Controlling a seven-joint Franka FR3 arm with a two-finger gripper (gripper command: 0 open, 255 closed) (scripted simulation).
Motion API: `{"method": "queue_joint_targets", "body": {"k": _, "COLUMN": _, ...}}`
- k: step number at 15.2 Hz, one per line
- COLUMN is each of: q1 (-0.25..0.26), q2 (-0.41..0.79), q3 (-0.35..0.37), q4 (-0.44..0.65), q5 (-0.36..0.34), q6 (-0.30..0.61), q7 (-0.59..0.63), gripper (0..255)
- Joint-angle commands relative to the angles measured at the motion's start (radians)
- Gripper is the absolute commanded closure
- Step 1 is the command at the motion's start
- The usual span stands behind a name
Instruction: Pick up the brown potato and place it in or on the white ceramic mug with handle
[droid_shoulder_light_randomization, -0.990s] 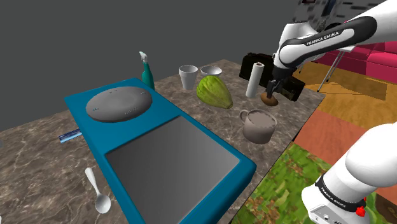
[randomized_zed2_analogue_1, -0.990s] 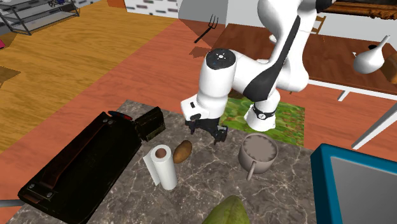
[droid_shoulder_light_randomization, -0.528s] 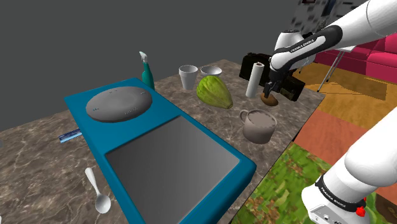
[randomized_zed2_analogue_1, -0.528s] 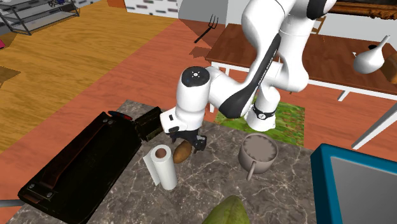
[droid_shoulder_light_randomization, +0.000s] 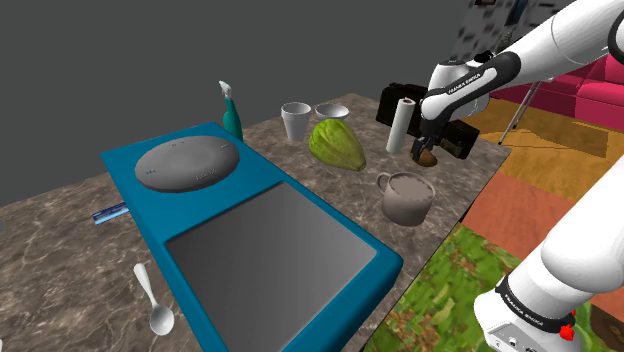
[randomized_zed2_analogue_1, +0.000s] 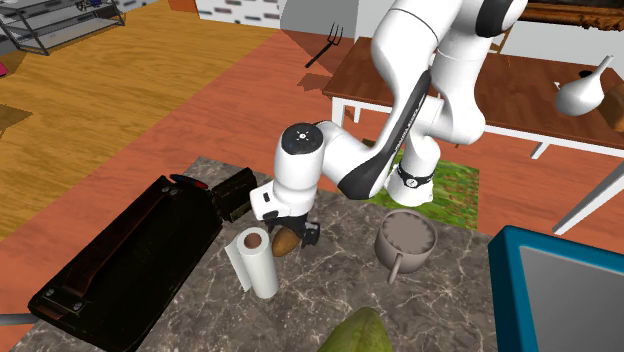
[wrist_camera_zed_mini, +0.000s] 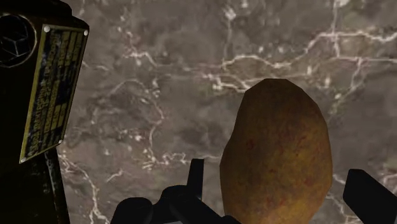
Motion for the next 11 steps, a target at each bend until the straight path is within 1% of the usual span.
{"method": "queue_joint_targets", "body": {"k": 1, "q1": 0.000, "q2": 0.006, "q3": 0.000, "q4": 0.000, "q5": 0.002, "q6": 0.007, "q7": -0.001, "gripper": 0}}
{"method": "queue_joint_targets", "body": {"k": 6, "q1": 0.000, "q2": 0.006, "q3": 0.000, "q4": 0.000, "q5": 0.002, "q6": 0.007, "q7": -0.001, "gripper": 0}}
{"method": "queue_joint_targets", "body": {"k": 7, "q1": 0.000, "q2": 0.006, "q3": 0.000, "q4": 0.000, "q5": 0.002, "q6": 0.007, "q7": -0.001, "gripper": 255}}
{"method": "queue_joint_targets", "body": {"k": 11, "q1": 0.000, "q2": 0.006, "q3": 0.000, "q4": 0.000, "q5": 0.002, "q6": 0.007, "q7": -0.001, "gripper": 255}}
